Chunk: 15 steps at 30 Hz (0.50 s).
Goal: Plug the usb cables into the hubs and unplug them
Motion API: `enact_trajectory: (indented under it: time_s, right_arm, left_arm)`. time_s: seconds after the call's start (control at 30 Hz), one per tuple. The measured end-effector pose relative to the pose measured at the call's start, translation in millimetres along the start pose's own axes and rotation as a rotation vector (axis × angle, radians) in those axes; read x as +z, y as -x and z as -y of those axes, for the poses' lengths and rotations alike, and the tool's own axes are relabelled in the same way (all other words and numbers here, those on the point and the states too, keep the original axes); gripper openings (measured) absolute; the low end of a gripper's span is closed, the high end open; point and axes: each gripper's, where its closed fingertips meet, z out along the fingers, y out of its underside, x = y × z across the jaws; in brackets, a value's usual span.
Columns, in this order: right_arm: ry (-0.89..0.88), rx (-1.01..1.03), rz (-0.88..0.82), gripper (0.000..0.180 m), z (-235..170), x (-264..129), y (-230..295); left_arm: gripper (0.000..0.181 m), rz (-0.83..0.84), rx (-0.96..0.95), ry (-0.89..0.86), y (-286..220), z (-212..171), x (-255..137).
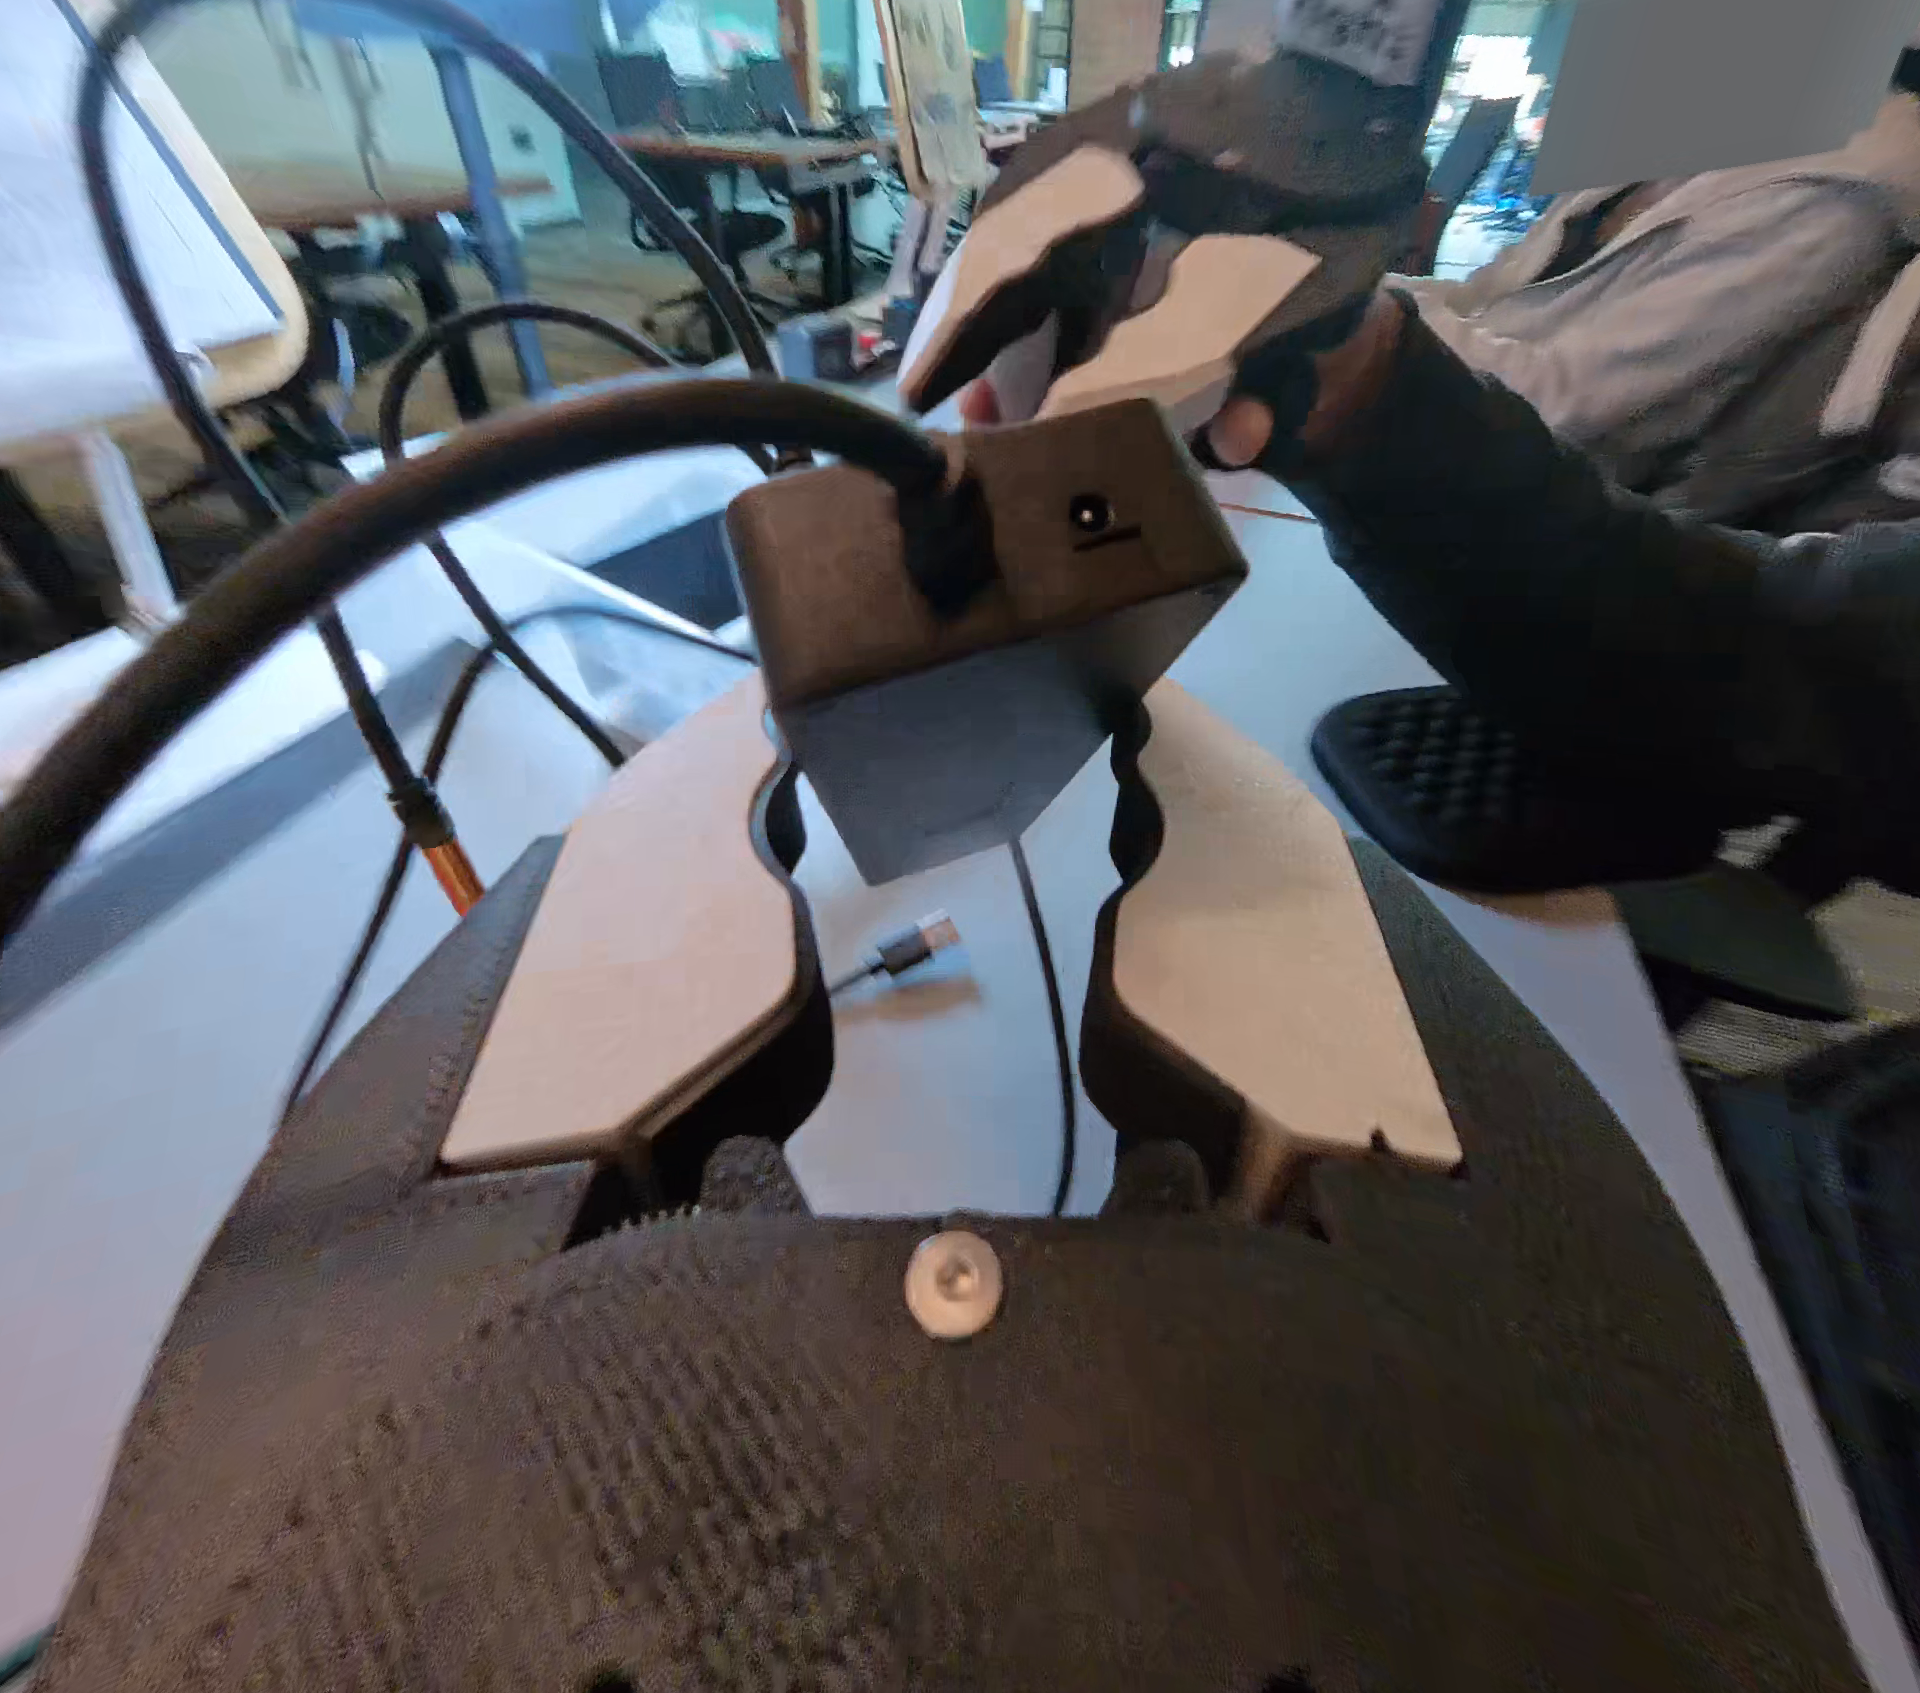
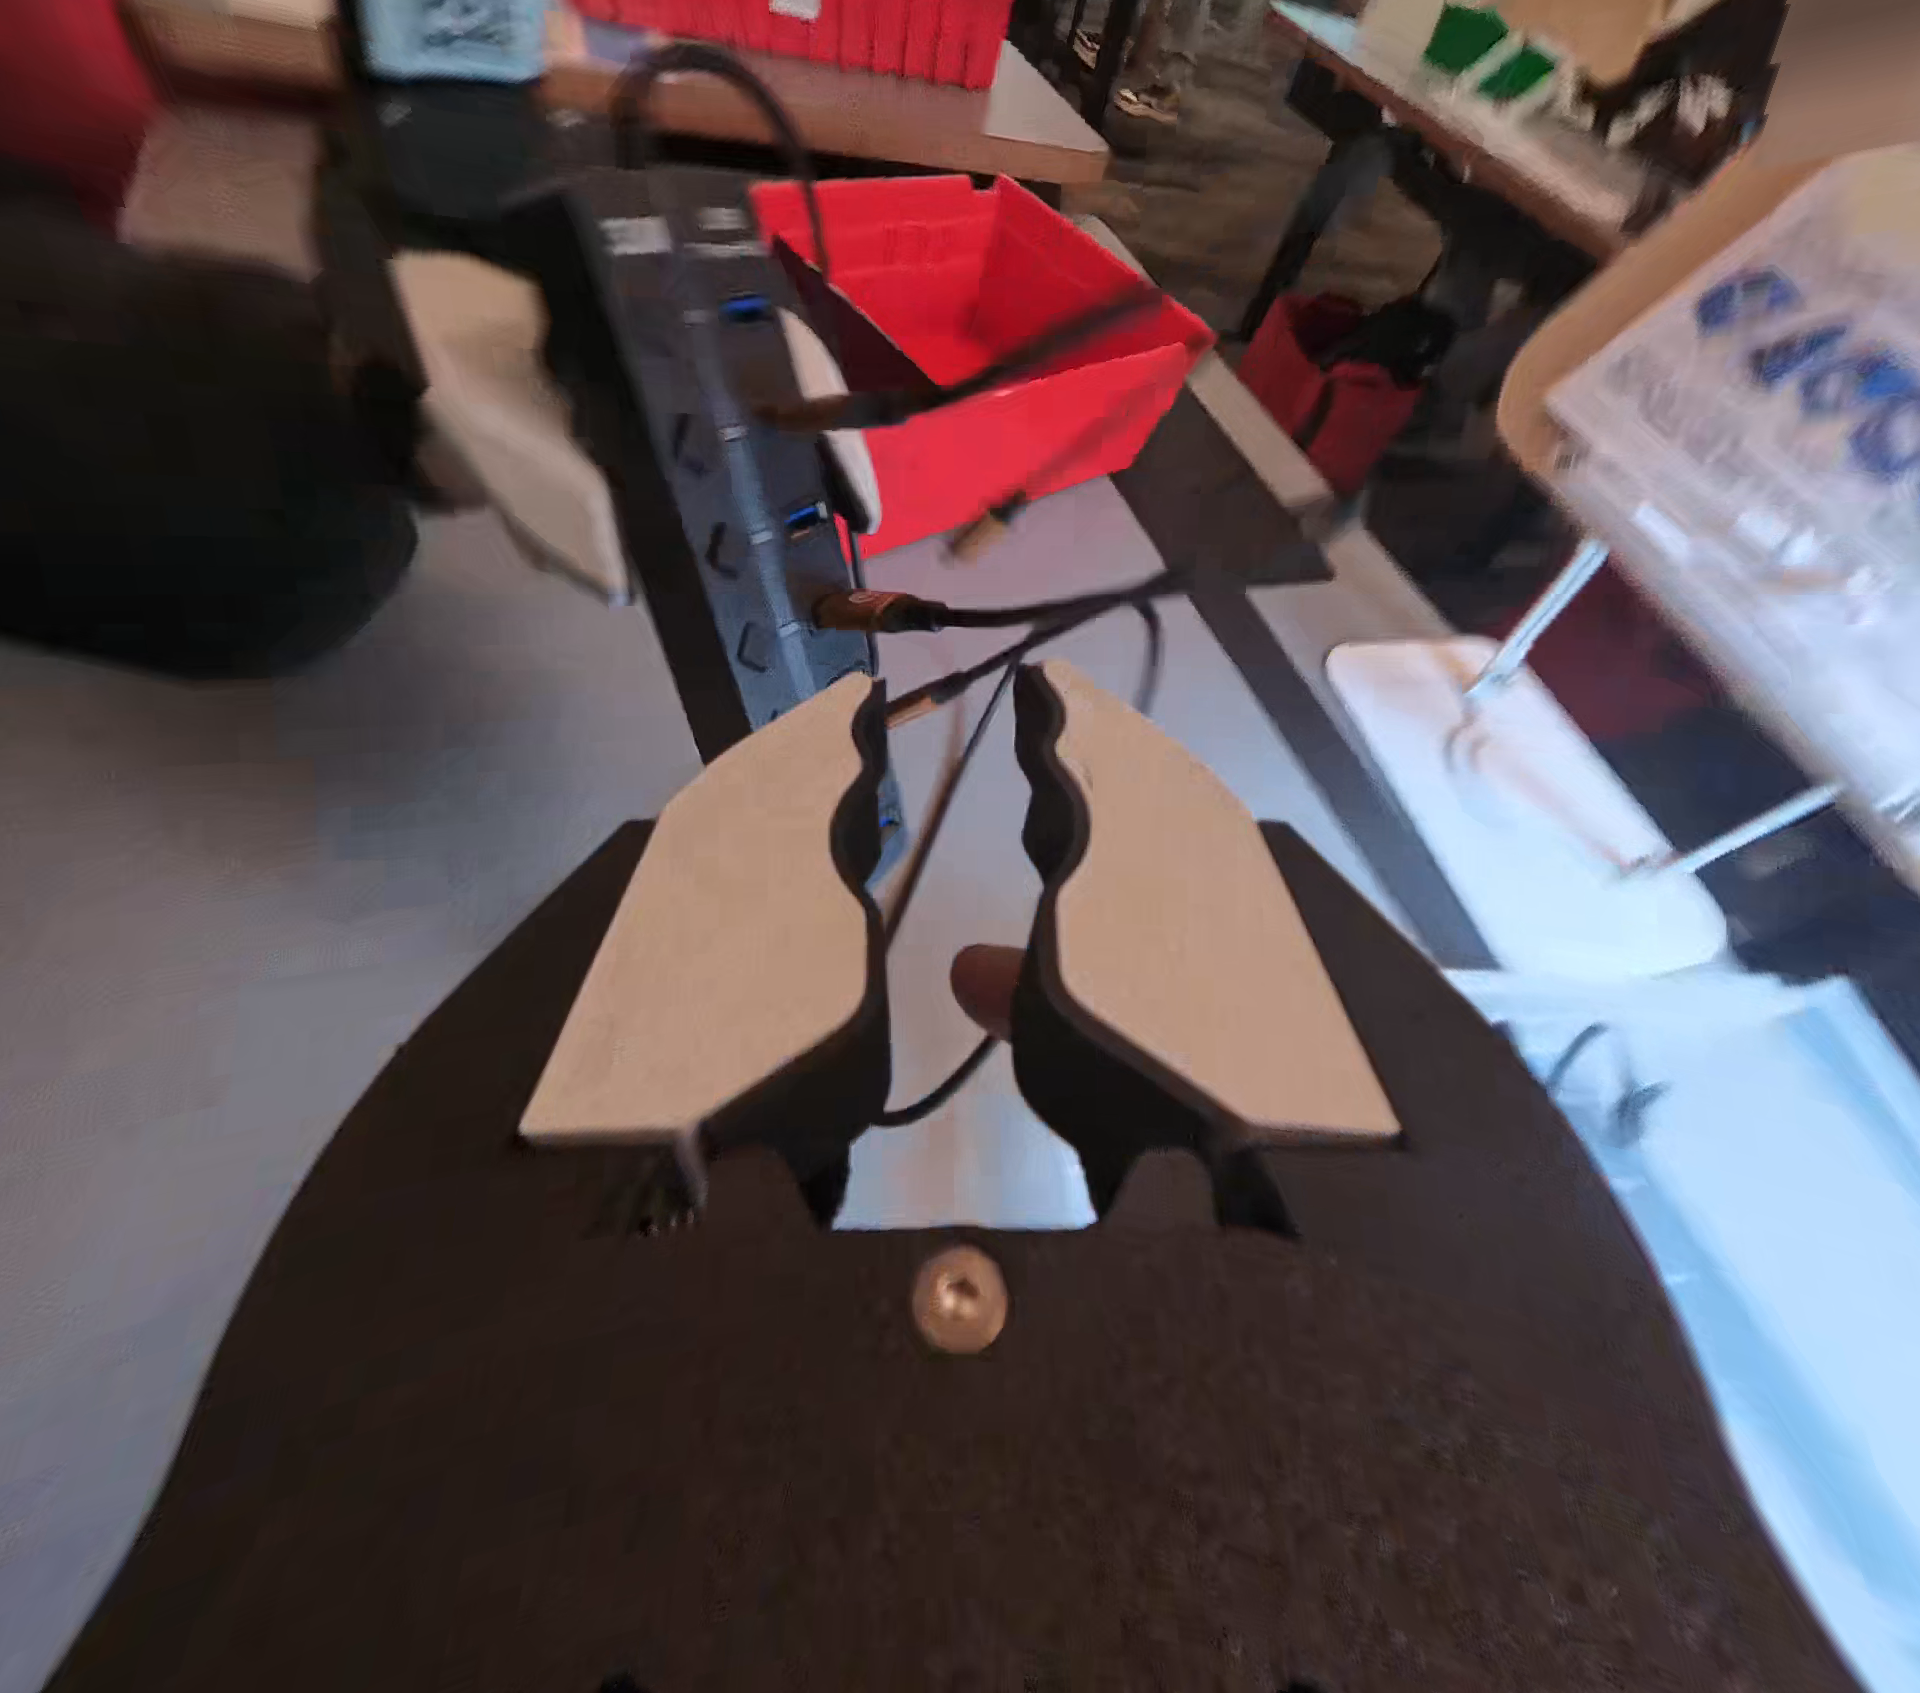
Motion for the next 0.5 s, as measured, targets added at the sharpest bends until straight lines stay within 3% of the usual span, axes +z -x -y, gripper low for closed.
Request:
enact_trajectory:
  time_s: [0.13,0.27,0.5]
  right_arm:
    - [0.106,-0.417,-0.014,0.024,-8.1,11.7,30.9]
    - [0.301,-0.769,-0.079,0.026,-55.8,51.5,50.8]
    - [0.361,-0.807,-0.123,0.027,-89.7,81.8,60.6]
  left_arm:
    - [0.057,-0.115,-0.214,0.123,-2.4,-35.5,-5.0]
    - [0.057,-0.221,-0.419,0.138,-12.3,-51.5,-3.7]
    - [0.056,-0.219,-0.562,0.107,-0.7,-61.1,-1.1]
